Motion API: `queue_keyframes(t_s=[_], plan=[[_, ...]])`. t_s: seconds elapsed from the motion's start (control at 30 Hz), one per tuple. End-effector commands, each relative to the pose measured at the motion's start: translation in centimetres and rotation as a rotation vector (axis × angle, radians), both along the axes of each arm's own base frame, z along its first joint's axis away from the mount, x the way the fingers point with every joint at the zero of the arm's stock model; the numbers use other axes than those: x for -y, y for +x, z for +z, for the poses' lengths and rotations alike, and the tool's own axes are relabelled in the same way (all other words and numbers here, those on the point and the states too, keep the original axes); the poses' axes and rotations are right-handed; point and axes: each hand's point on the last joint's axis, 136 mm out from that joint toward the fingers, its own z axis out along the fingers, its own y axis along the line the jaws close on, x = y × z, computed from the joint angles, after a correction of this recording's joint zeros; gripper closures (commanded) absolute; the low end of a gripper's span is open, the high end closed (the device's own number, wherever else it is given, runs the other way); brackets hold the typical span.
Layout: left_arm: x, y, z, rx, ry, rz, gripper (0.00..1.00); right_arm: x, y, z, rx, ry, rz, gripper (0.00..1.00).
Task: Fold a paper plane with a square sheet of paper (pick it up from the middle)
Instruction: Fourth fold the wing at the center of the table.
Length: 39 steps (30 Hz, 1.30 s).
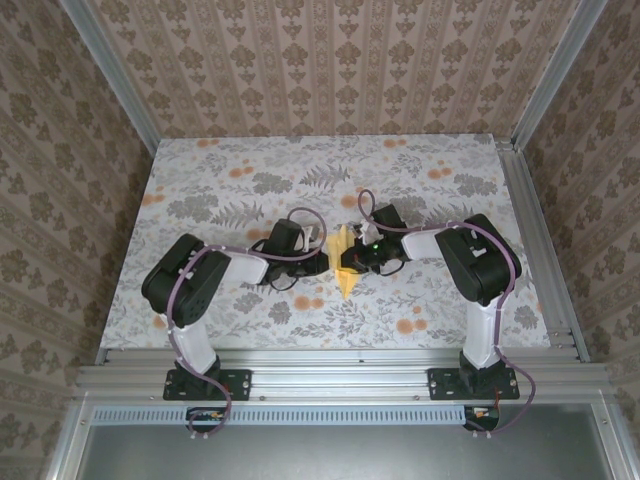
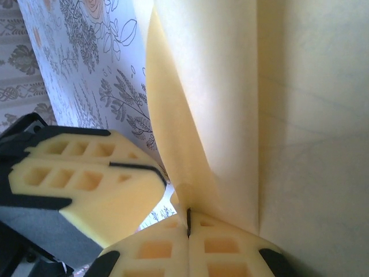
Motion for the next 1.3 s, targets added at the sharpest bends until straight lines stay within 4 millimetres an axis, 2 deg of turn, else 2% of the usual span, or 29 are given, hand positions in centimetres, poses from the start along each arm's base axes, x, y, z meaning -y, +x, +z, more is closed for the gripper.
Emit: queue_keyframes(t_s=[0.0,0.23,0.57,0.7,1.27], plan=[[-1.5,0.9,0.0,-0.003,0.079,0.052,1.00,1.1,-1.7,-2.9,-0.067,-0.103,0.015,0.98],[-0.9,1.8,0.0,-0.008,0.078,0.059,0.97,0.8,-1.3,-2.4,-0.052,-0.084,0.013,0.98],[0.6,2.7,-1.1,-0.034,0.046,0.047,0.97,0.4,-1.0,-1.7,-0.034,-0.064,0.017,0.98],[0.9,2.6,-1.6,-0.051,0.050,0.034,1.00,0.3,-0.8,-1.2,-0.017,-0.053,0.020,0.98],[0.4,0.6,-4.3,-0.128,0.089,-0.002,1.00,-0.6,0.1,1.4,0.054,0.003,0.011,0.98]])
